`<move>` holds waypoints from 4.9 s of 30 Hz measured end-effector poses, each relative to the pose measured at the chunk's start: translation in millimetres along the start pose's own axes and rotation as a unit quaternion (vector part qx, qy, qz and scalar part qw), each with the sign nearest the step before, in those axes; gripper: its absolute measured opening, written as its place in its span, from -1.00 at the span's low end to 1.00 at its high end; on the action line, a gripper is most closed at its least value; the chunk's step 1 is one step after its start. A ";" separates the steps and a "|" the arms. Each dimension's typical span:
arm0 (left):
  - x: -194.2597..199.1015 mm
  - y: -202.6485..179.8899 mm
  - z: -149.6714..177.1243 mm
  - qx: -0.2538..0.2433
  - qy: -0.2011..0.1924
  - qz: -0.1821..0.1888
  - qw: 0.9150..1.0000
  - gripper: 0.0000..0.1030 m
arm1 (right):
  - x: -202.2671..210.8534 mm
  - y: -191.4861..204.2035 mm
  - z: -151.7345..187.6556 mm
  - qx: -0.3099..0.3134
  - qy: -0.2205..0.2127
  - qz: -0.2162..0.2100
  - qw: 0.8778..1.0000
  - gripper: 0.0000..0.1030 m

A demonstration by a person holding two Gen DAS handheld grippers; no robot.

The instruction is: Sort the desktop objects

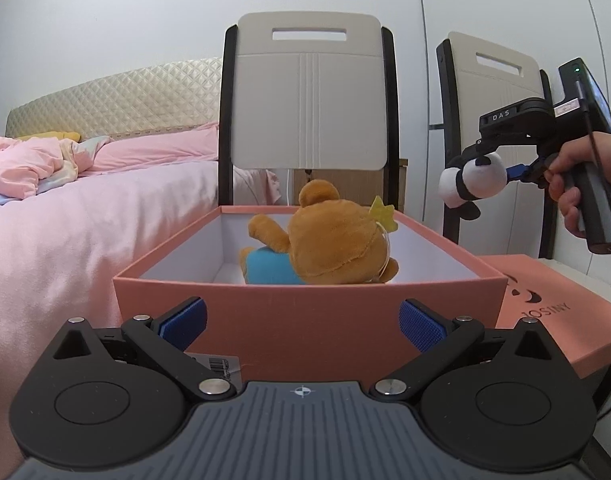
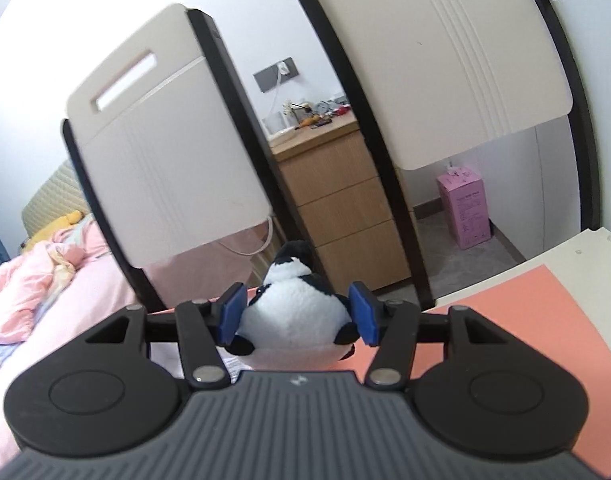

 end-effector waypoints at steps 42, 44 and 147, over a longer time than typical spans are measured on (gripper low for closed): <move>4.8 38.6 -6.4 0.037 -0.006 -0.044 0.998 1.00 | -12.4 158.9 129.6 0.161 0.178 -0.205 0.949 0.55; 5.5 37.5 -6.6 0.036 -0.008 -0.042 0.998 1.00 | -3.0 154.3 120.8 0.157 0.167 -0.201 0.952 0.57; -62.1 -169.4 42.9 -0.023 0.083 0.204 0.975 1.00 | 182.9 -230.0 97.4 0.079 -0.046 0.072 0.993 1.00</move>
Point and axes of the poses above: each gripper's, at about its wrist camera, not at the fingertips, and x roughly against the way its jaws point, y to its left, z to its underside, the point moved 2 cm from there along -x, roughly the way its jaws point, and after that the axes turned 12 degrees about -x, right-handed, at the moved point
